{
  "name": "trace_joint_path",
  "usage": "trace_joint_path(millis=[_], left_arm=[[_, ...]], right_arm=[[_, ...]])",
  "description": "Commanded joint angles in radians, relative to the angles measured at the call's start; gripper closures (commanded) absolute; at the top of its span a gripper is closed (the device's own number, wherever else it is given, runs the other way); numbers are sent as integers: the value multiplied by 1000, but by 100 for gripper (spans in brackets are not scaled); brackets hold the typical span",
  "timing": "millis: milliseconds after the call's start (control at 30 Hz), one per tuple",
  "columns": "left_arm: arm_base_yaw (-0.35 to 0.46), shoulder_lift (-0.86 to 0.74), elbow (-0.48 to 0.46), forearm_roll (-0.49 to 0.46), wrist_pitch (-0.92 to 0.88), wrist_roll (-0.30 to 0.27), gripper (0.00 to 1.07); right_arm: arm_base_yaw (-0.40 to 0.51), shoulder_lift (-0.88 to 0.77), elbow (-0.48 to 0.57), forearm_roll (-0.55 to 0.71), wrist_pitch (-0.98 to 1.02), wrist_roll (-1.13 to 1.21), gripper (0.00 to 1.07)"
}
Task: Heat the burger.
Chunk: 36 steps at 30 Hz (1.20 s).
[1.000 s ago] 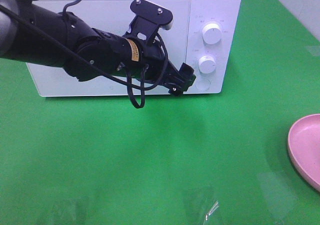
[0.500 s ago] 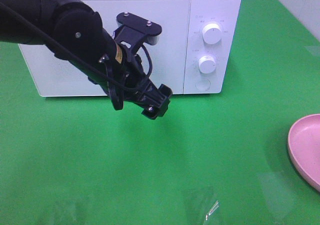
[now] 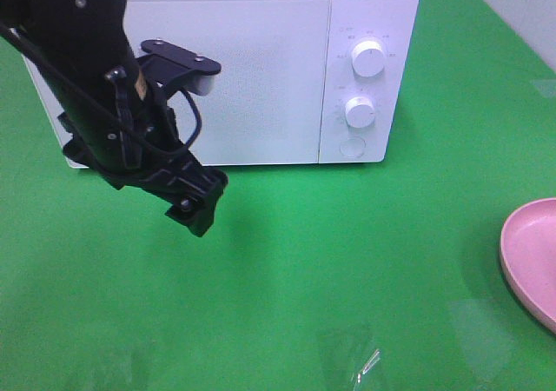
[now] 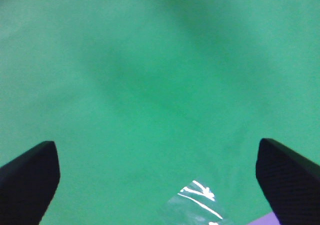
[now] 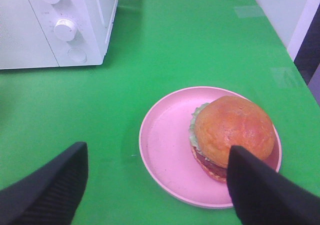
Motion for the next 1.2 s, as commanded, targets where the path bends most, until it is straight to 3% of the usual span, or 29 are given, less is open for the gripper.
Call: trace_joint_path(millis=[33, 67, 100, 133, 200, 467, 533, 633, 933, 967, 1067, 1133, 1200], left_arm=[[50, -6, -6, -42, 34, 34, 6], [97, -6, -6, -80, 54, 78, 6], [97, -6, -6, -80, 54, 78, 6], [144, -6, -6, -112, 76, 123, 6], [185, -6, -6, -136, 99, 154, 6], [336, -6, -6, -196, 179, 239, 6], [416, -6, -5, -197, 236, 260, 6], [438, -8, -3, -198, 250, 261, 6], [634, -86, 31, -221, 343, 273, 6], [675, -129, 62, -237, 322, 273, 6], [697, -156, 82, -242, 307, 272, 6], [761, -263, 155, -246, 271, 259, 6], [775, -320, 193, -241, 254, 258, 6]], right_arm=[[-4, -24, 0, -2, -10, -4, 32], [-4, -24, 0, -2, -10, -4, 32], [-4, -24, 0, -2, -10, -4, 32], [-4, -24, 0, -2, -10, -3, 32], [-4, -24, 0, -2, -10, -3, 32], [-4, -24, 0, -2, -10, -3, 32], [-4, -24, 0, -2, -10, -3, 32], [-4, -24, 0, -2, -10, -3, 32], [-4, -24, 0, -2, -10, -4, 32], [-4, -24, 0, -2, -10, -4, 32], [-4, -24, 0, -2, -10, -4, 32], [-4, -24, 0, -2, -10, -4, 32], [-4, -24, 0, -2, -10, -4, 32]])
